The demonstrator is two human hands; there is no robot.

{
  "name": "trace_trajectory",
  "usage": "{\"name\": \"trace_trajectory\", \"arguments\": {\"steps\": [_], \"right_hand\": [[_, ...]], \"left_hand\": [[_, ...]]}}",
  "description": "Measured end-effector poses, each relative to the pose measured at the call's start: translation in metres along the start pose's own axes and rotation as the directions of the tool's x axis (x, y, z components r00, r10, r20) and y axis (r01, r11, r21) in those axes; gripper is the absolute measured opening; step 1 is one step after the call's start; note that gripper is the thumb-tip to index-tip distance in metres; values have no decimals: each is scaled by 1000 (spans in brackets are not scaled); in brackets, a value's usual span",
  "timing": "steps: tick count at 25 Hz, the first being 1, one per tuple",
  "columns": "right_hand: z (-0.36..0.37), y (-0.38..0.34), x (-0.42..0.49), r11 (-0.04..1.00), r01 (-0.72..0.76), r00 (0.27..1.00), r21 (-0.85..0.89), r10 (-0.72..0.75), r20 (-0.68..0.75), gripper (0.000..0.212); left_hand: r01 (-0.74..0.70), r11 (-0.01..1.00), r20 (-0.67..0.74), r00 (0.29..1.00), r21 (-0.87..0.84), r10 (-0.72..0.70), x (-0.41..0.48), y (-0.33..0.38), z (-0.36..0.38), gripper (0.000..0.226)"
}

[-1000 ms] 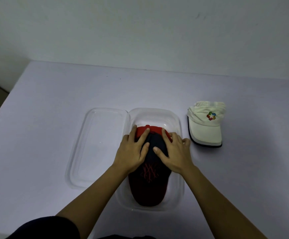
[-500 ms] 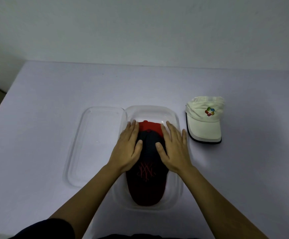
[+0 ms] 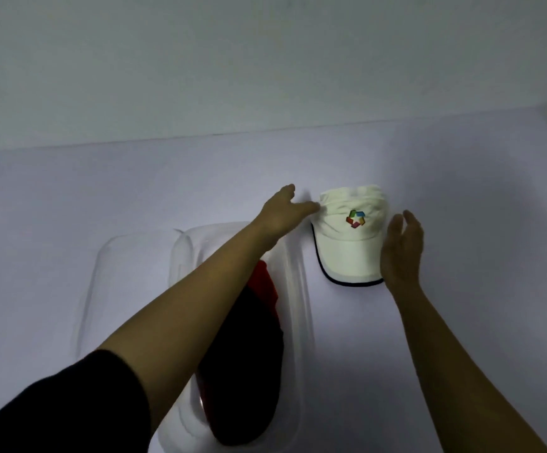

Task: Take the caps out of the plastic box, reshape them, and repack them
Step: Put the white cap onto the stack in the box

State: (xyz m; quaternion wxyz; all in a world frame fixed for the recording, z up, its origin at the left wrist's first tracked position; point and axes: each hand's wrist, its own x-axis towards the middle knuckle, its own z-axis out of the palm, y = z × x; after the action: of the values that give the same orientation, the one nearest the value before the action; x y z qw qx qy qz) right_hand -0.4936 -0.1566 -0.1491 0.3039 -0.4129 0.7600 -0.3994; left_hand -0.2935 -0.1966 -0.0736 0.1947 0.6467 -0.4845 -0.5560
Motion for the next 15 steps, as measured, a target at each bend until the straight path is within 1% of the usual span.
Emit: {"name": "trace_trajectory", "arguments": {"steps": [2,3,4,5,7,8,10,11,13,15], "right_hand": [[-4,11,13,993,-117,983,5,116,139,55],[-4,15,17,991,-136,971,9,132,199,54],[-2,17,18,992,-122,965,20,114,238,50],[0,19,19,996,-88,966,30,78,247,43],[5,25,19,999,-9,975,50,-2,224,31],[6,27,18,997,5,978,77,-21,209,27],[4,25,16,987,-38,980,159,5,201,21],[0,23,15,977,-76,976,199,32,216,24],[-10,18,12,946,-153,960,285,74,269,40],[-18,14,8,904,-213,936,371,79,344,56]], "left_hand": [[78,995,105,992,-61,-71,22,4,16,89],[115,988,161,982,-101,-98,29,5,24,83],[144,982,209,971,-123,-117,34,4,31,71],[161,977,236,964,-141,-124,39,3,36,60],[175,961,238,964,-215,-122,50,-3,42,49],[172,951,235,966,-258,-110,53,-5,43,46],[154,945,229,969,-288,-89,53,-7,43,43],[148,943,225,971,-299,-81,52,-5,42,44],[135,930,202,977,-343,-67,49,-1,38,45],[115,927,189,981,-358,-48,42,7,32,44]]}}
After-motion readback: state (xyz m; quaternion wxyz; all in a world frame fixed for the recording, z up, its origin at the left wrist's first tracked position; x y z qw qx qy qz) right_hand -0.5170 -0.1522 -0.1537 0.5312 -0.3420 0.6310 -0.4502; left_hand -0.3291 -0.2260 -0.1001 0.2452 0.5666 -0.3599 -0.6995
